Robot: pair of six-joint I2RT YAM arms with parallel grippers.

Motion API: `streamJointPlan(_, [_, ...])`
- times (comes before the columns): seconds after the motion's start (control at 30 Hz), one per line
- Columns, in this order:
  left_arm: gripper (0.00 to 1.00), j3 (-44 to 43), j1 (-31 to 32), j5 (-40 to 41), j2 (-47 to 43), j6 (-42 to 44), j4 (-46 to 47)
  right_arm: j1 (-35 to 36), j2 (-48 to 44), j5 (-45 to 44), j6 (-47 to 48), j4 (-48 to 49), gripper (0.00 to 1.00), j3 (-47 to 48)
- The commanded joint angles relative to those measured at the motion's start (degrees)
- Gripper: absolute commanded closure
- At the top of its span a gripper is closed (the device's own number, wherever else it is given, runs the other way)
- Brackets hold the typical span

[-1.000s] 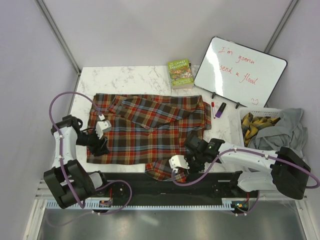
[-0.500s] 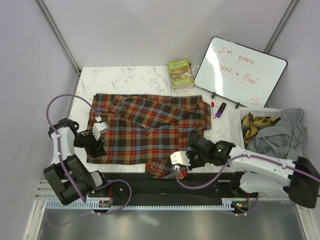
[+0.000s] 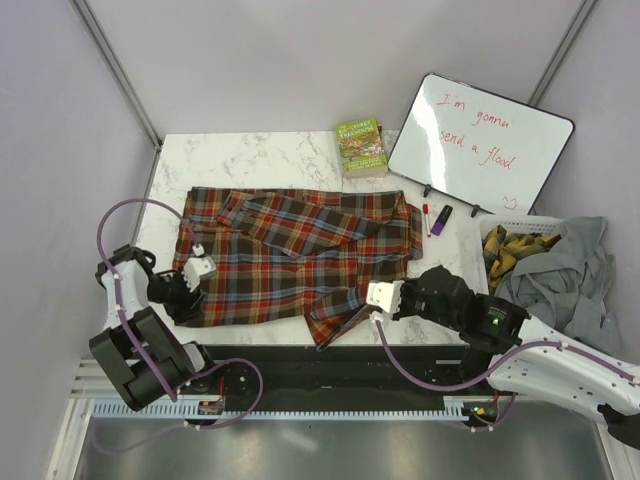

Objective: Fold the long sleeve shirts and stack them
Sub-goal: Fold the shirt

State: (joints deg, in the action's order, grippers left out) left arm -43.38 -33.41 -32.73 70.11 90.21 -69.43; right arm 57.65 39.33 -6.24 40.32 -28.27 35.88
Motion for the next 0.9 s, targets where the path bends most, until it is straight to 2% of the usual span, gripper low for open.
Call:
streamJointPlan(0.0, [0.46, 3.2, -0.43, 5.46, -2.43, 9.0, 2.97, 0.27, 0.57, -3.25, -1.9, 3.66, 1.0, -0.02])
streamJointPlan(0.1, [0.5, 6.8, -0.6, 9.25, -4.53, 13.75, 4.38, 0.18, 1.53, -3.6, -2.43, 3.84, 1.0, 0.94])
streamJointPlan(0.27, [0.51, 11.29, -0.78, 10.67, -7.26, 19.11, 6.93, 0.19, 1.45, -4.13, -2.78, 3.66, 1.0, 0.77])
streamJointPlan(0.37, [0.51, 14.01, -0.78, 10.58, -7.97, 19.38, 12.46, 0.19, 1.1, -4.22, -2.7, 3.57, 1.0, 0.42])
streamJointPlan(0.5, [0.56, 15.07, -0.69, 10.67, -6.21, 21.49, 14.93, 0.18, 0.66, -4.22, -2.87, 3.05, 1.0, 0.51])
streamJointPlan(0.6, [0.67, 15.16, -0.69, 10.84, -5.07, 23.6, 15.03, 0.19, 0.48, -2.9, -3.05, 2.35, 1.0, 0.86])
streamJointPlan(0.63, [0.76, 15.42, -0.69, 10.85, -5.76, 24.13, 15.02, 0.18, 0.48, -2.81, -3.14, 2.0, 1.0, 0.95])
streamJointPlan(0.7, [0.86, 15.86, -0.69, 10.76, -7.26, 25.45, 14.59, 0.18, 0.74, -2.81, -3.49, 1.55, 1.0, 1.3])
streamJointPlan(0.73, [0.97, 15.87, -0.69, 10.5, -7.96, 25.62, 14.24, 0.18, 0.66, -2.64, -3.58, 0.94, 1.0, 1.47])
streamJointPlan(0.87, [0.98, 12.18, -0.78, 8.91, -10.6, 25.71, 6.52, 0.19, 0.13, -1.15, -4.37, -1.17, 1.0, 3.23])
